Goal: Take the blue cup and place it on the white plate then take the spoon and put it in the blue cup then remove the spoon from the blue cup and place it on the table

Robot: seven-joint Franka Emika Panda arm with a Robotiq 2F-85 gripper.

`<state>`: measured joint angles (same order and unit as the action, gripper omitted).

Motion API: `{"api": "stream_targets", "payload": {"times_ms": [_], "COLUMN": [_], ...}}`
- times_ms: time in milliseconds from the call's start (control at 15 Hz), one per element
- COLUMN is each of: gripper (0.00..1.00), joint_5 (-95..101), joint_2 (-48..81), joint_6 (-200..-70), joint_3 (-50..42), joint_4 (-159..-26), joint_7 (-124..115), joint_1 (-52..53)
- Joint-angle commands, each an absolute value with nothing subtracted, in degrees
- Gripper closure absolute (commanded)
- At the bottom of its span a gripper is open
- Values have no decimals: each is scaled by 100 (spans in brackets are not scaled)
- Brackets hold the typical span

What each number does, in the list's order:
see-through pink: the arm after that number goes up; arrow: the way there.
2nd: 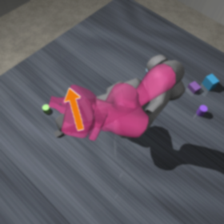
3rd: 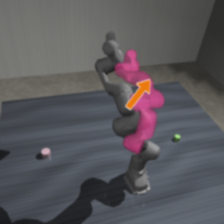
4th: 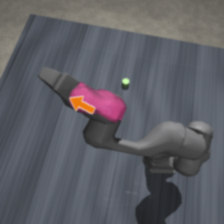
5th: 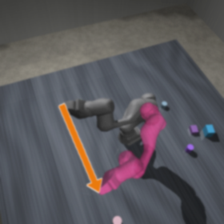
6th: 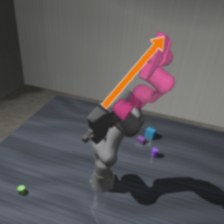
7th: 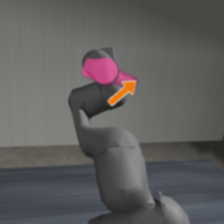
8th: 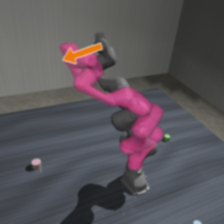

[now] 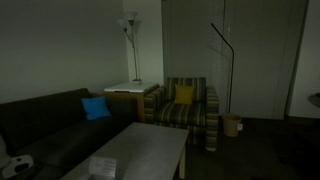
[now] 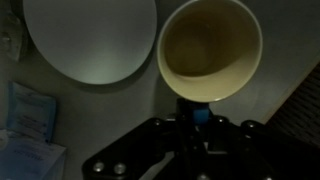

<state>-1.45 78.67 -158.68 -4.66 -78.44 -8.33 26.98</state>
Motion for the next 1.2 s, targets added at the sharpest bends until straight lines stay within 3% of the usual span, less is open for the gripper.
{"api": "stream_targets", "payload": {"times_ms": [0,600,1133], "gripper": [97,97,97], "joint_5": [-155,67,33], "joint_2": [7189,7334,7569], "joint_6": [-15922,-17024,-17274], "joint_3": [-477,165,-74], "joint_4": [-8700,-9046,-9064], "joint_7": [-693,-172,-333], "joint_1": [2543,1462,1551]}}
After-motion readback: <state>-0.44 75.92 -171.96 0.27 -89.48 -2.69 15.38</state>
